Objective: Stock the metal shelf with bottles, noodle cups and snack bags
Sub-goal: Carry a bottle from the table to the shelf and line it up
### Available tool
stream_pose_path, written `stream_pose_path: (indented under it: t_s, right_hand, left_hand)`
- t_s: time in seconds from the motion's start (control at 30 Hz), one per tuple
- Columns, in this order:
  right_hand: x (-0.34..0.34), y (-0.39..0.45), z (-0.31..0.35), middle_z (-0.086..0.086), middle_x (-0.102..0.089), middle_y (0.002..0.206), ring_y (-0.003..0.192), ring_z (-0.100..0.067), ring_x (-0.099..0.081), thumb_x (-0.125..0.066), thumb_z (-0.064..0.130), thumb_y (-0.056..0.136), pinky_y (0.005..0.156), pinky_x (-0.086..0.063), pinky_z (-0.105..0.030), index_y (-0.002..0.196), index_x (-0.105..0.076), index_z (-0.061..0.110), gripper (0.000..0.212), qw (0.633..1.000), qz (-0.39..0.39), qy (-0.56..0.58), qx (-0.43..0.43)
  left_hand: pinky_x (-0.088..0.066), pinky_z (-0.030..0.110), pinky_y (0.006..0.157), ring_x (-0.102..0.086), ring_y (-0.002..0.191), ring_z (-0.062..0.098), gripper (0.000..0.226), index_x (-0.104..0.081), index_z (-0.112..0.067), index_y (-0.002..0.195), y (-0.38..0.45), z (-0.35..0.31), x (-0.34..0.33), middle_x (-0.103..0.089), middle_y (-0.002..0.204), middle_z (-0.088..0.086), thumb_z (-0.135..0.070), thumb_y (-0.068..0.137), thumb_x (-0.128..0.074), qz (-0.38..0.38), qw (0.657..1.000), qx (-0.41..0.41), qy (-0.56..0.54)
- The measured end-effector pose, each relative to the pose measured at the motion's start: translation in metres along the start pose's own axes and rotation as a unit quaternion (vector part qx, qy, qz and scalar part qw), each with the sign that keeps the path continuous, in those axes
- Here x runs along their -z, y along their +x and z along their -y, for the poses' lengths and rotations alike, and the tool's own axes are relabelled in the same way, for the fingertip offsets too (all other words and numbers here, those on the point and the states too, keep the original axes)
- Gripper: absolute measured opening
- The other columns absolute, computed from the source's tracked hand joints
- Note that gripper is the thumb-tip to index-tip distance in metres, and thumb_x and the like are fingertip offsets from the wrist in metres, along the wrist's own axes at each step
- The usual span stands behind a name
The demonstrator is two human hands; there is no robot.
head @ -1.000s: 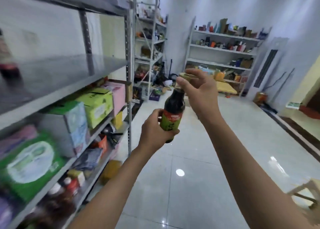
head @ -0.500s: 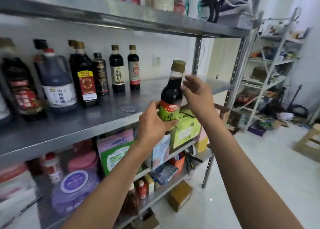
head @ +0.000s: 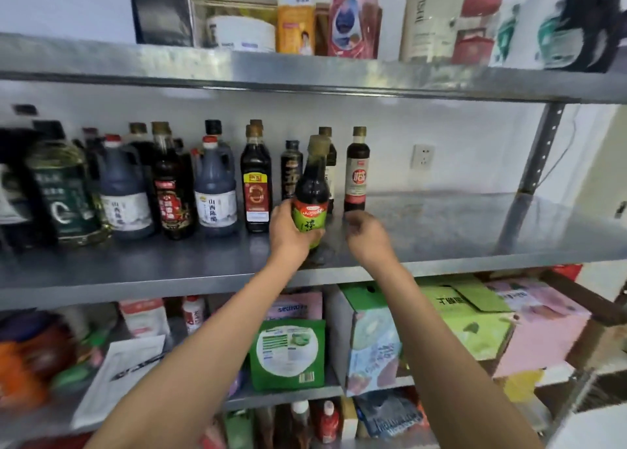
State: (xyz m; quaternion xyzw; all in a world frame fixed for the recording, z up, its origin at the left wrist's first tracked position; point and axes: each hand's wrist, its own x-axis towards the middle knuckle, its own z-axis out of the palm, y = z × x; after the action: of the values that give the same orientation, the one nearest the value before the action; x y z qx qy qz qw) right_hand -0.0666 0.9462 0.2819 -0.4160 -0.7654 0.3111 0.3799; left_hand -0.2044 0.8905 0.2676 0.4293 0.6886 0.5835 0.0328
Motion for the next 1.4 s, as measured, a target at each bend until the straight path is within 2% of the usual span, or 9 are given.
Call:
stream_pose_path:
  t_s: [0.17,0.33,0.5,0.7,0.83,0.97,1.1,1.23,1.4]
  right_hand:
    - [-0.031,0.027,-0.007,-0.016,-0.060,0.130,0.120,-0.032,-0.056,-0.049,-0.007,0.087,0.094,-0.042,-0.025,0.133,-0.056,0.005,0.048,0.998,0.040,-0.042,0.003]
    - [-0.051,0.040,-0.014,-0.017,-0.059,0.132,0.122,-0.033,-0.055,-0.050,-0.003,0.088,0.102,-0.043,-0.033,0.137,-0.053,0.007,0.050,0.993,0.072,-0.090,0.024]
    - [-0.066,0.057,-0.027,-0.020,-0.065,0.119,0.113,-0.037,-0.060,-0.053,0.006,0.092,0.094,-0.050,-0.040,0.120,-0.059,0.006,0.029,0.987,0.093,-0.130,0.008]
    - [-0.072,0.064,-0.039,-0.019,-0.064,0.124,0.115,-0.035,-0.060,-0.048,0.006,0.093,0.094,-0.050,-0.039,0.124,-0.057,0.007,0.032,0.977,0.118,-0.180,0.005]
    - [-0.074,0.066,-0.042,-0.017,-0.064,0.124,0.114,-0.034,-0.060,-0.049,0.009,0.093,0.092,-0.049,-0.037,0.124,-0.057,0.008,0.033,0.973,0.125,-0.194,0.007]
    - [-0.075,0.065,-0.042,-0.017,-0.064,0.120,0.110,-0.034,-0.062,-0.052,0.011,0.090,0.090,-0.050,-0.037,0.117,-0.064,0.006,0.030,0.976,0.091,-0.197,-0.002]
    - [-0.074,0.060,-0.041,-0.022,-0.058,0.128,0.122,-0.034,-0.054,-0.051,0.013,0.089,0.103,-0.042,-0.037,0.122,-0.061,-0.003,0.038,0.974,0.045,-0.221,-0.018]
    - [-0.071,0.046,-0.038,-0.023,-0.041,0.148,0.141,-0.034,-0.034,-0.046,0.018,0.094,0.116,-0.027,-0.040,0.132,-0.053,-0.002,0.044,0.960,0.009,-0.279,-0.030]
    - [-0.080,0.008,-0.045,-0.018,-0.023,0.160,0.151,-0.029,-0.011,-0.033,0.032,0.099,0.122,-0.006,-0.045,0.142,-0.045,0.006,0.051,0.934,-0.081,-0.345,-0.045]
  left_hand:
    - [-0.038,0.019,0.081,-0.051,0.100,0.012,0.064,-0.054,-0.007,0.121,0.022,0.024,-0.002,-0.059,0.115,0.005,-0.013,0.067,-0.088,-0.008,1.000,0.023,-0.015]
    - [-0.040,0.025,0.084,-0.059,0.106,0.023,0.061,-0.057,-0.006,0.120,0.047,0.043,-0.011,-0.063,0.116,0.011,-0.016,0.068,-0.088,-0.033,0.999,0.026,0.005]
    - [-0.045,0.030,0.087,-0.060,0.107,0.024,0.058,-0.058,-0.011,0.120,0.071,0.053,-0.024,-0.065,0.116,0.008,-0.024,0.071,-0.086,-0.011,0.998,0.013,0.063]
    - [-0.047,0.034,0.094,-0.061,0.110,0.026,0.067,-0.052,-0.010,0.133,0.088,0.059,-0.036,-0.066,0.120,0.009,-0.020,0.075,-0.083,-0.004,0.998,0.013,0.063]
    - [-0.038,0.024,0.092,-0.056,0.116,0.025,0.069,-0.044,-0.009,0.141,0.091,0.064,-0.042,-0.060,0.129,0.011,-0.018,0.081,-0.078,-0.004,0.998,0.001,0.070]
    - [-0.038,0.024,0.086,-0.059,0.114,0.029,0.062,-0.049,-0.005,0.133,0.092,0.067,-0.043,-0.063,0.124,0.014,-0.023,0.082,-0.078,-0.008,0.996,0.022,0.090]
    - [-0.045,0.036,0.087,-0.058,0.113,0.035,0.057,-0.046,0.000,0.124,0.082,0.067,-0.039,-0.061,0.122,0.019,-0.019,0.081,-0.079,-0.006,0.992,0.062,0.110]
    - [-0.045,0.042,0.094,-0.054,0.118,0.039,0.046,-0.043,0.002,0.126,0.064,0.066,-0.034,-0.054,0.127,0.023,-0.009,0.088,-0.066,0.018,0.988,0.064,0.136]
    - [-0.040,0.048,0.100,-0.051,0.115,0.035,0.031,-0.056,-0.002,0.117,0.021,0.065,-0.018,-0.061,0.116,0.019,-0.023,0.096,-0.048,0.076,0.950,-0.091,0.288]
